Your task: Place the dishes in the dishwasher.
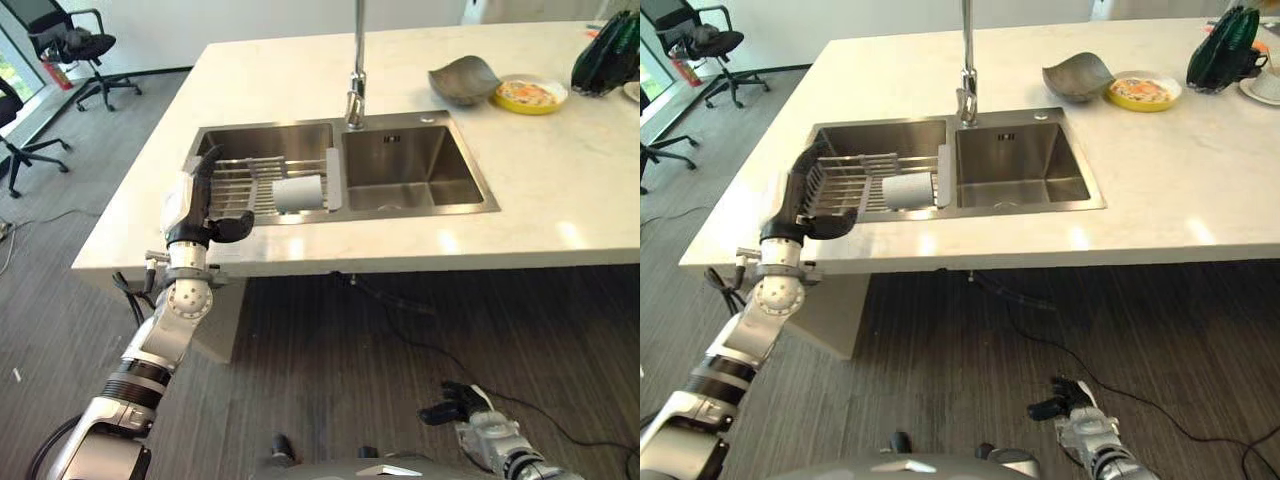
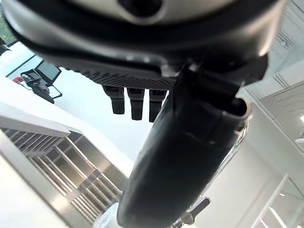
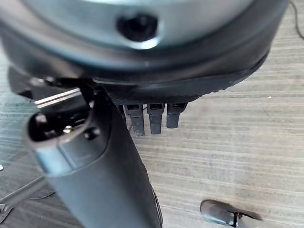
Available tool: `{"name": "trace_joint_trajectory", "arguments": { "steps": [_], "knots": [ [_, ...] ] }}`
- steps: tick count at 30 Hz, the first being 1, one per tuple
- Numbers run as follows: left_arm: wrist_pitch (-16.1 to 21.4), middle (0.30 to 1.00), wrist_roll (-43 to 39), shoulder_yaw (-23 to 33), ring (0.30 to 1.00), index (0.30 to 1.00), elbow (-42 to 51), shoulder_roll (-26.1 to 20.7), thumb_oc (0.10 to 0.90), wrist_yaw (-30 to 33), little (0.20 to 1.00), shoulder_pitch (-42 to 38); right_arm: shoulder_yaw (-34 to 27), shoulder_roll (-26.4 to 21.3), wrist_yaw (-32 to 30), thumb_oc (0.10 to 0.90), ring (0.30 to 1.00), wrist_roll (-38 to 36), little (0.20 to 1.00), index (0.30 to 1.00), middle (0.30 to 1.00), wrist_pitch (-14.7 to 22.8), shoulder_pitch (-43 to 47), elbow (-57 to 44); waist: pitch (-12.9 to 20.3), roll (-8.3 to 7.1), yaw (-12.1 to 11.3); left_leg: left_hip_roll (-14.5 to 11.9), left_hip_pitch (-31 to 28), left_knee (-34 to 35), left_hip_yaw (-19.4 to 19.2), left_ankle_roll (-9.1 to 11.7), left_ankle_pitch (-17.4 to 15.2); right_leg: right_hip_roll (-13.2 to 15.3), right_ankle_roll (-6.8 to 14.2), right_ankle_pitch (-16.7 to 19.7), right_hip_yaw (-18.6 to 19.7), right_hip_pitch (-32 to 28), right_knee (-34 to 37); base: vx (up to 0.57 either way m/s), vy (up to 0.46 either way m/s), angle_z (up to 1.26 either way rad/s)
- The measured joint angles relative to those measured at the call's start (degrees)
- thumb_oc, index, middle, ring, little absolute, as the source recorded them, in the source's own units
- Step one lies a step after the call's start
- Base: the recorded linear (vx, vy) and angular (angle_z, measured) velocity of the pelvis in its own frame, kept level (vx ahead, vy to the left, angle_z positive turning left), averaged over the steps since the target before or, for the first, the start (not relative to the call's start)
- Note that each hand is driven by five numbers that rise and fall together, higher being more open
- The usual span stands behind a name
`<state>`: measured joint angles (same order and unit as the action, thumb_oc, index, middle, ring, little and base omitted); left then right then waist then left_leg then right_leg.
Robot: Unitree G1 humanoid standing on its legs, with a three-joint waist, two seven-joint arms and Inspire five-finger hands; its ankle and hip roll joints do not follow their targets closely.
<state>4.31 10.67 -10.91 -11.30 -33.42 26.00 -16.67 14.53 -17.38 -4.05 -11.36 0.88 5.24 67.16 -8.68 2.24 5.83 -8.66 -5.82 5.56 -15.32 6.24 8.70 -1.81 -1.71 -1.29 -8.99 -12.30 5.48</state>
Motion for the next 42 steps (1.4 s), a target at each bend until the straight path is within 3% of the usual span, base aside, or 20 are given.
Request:
{"name": "trace_joint_trajectory", "arguments": {
  "steps": [4, 8, 12, 18, 20, 23, 27, 31, 37, 42],
  "knots": [
    [-0.13, 0.9, 4.76, -1.71, 0.9, 0.9, 0.94, -4.87, 0.8, -1.78, 0.9, -0.01, 0.92, 3.64, 0.84, 0.8, 0.9, 0.12, 0.9, 0.9, 0.9, -0.1, -2.28, -0.05, 1.17, -1.99, 0.01, 2.77, 0.05, -0.22, 0.11, -2.05, -1.92, 2.92, 2.26, -1.19, -0.56, 0.17, -0.45, 0.04, 0.029, 0.12],
    [-0.7, 0.9, 10.44, -2.72, 0.9, 0.9, 3.5, -8.46, 0.8, -3.83, 0.9, -0.91, 2.89, 4.91, 2.94, 0.8, 0.9, 1.88, 0.9, 0.9, 0.9, 0.33, -3.21, -0.26, 2.12, -1.02, -0.03, 4.05, -0.13, -0.21, 0.1, -2.74, -3.58, 4.25, 3.52, -1.27, -0.88, 0.13, -0.39, 0.03, 0.028, 0.06],
    [-0.56, 0.9, 13.49, -9.42, 0.9, 0.9, 6.0, -10.51, 0.8, -6.33, 0.9, -6.73, 2.66, 4.43, 2.73, 0.8, 0.9, 2.49, 0.9, 0.9, 0.9, 0.05, -3.94, 0.08, 3.11, -0.31, -0.04, 4.6, -0.18, -0.21, -0.24, -3.32, -4.02, 4.9, 4.5, -1.66, -0.56, 0.68, -1.29, 0.01, 0.013, -0.02],
    [0.11, 0.9, 16.11, -18.88, 0.9, 0.9, 5.38, -8.16, 0.8, -10.41, 0.9, -16.06, 2.54, 3.74, 2.76, 0.8, 0.9, 3.08, 0.9, 0.9, 0.9, -0.35, -4.09, -0.11, 4.59, 1.87, 2.62, 4.51, 0.05, -0.22, -1.61, -3.42, -4.19, 5.08, 4.72, -1.69, 1.0, 2.46, -2.53, 0.01, 0.016, -0.15],
    [0.0, 0.9, 17.2, -22.46, 0.9, 0.9, 0.12, -4.0, 0.8, -10.78, 0.9, -21.42, 2.74, 3.21, 2.79, 0.8, 0.9, 3.55, 0.9, 0.9, 0.9, -0.31, -4.23, -0.29, 5.07, 2.62, 2.88, 4.48, 0.1, -0.21, -2.02, -3.42, -4.19, 5.09, 4.75, -1.71, 1.4, 2.96, -3.03, 0.0, 0.01, -0.14],
    [-1.33, 0.9, 18.11, -26.38, 0.9, 0.9, -7.86, -2.48, 0.8, -11.85, 0.9, -25.77, 2.97, 2.82, 2.82, 0.8, 0.9, 3.65, 0.9, 0.9, 0.9, -0.42, -3.69, -1.26, 5.65, 3.75, 5.12, 4.24, 0.08, -0.22, -3.1, -3.41, -4.18, 5.03, 4.92, -1.82, 2.77, 3.87, -3.54, -0.02, 0.008, -0.21],
    [-2.49, 0.9, 18.13, -27.58, 0.9, 0.9, -13.17, -2.01, 0.8, -12.89, 0.9, -27.4, 2.94, 2.57, 2.86, 0.8, 0.9, 3.52, 0.9, 0.9, 0.9, -0.21, -3.78, -1.69, 5.49, 4.56, 6.86, 3.84, 0.17, -0.22, -3.54, -3.39, -4.15, 4.8, 4.91, -1.82, 3.96, 4.76, -3.93, -0.01, -0.005, -0.19],
    [-3.67, 0.9, 18.06, -27.62, 0.9, 0.9, -17.74, -2.01, 0.8, -13.36, 0.9, -27.41, 2.7, 1.97, 3.1, 0.8, 0.9, 3.48, 0.9, 0.9, 0.9, 0.14, -3.72, -1.76, 4.25, 5.31, 7.02, 3.72, 0.18, -0.22, -4.43, -3.39, -4.15, 4.74, 4.97, -1.86, 4.77, 5.3, -4.13, 0.0, -0.014, -0.12],
    [-5.34, 0.9, 16.7, -27.68, 0.9, 0.9, -25.85, -1.94, 0.8, -13.68, 0.9, -27.52, 2.29, 1.74, 3.51, 0.8, 0.9, 3.41, 0.9, 0.9, 0.9, 0.52, -3.63, -1.66, 3.1, 5.24, 7.14, 3.62, 0.11, -0.23, -4.78, -3.37, -4.14, 4.68, 5.32, -2.1, 5.01, 5.4, -4.15, 0.0, -0.004, -0.01],
    [-5.86, 0.9, 14.74, -27.6, 0.9, 0.9, -27.17, -1.99, 0.8, -13.65, 0.9, -27.56, 2.27, 1.8, 3.83, 0.8, 0.9, 3.37, 0.9, 0.9, 0.9, 0.63, -3.54, -1.73, 2.52, 4.7, 6.9, 3.64, 0.06, -0.23, -4.93, -3.37, -4.14, 4.73, 5.89, -2.47, 5.01, 5.42, -4.34, 0.0, -0.005, -0.01]
  ]
}}
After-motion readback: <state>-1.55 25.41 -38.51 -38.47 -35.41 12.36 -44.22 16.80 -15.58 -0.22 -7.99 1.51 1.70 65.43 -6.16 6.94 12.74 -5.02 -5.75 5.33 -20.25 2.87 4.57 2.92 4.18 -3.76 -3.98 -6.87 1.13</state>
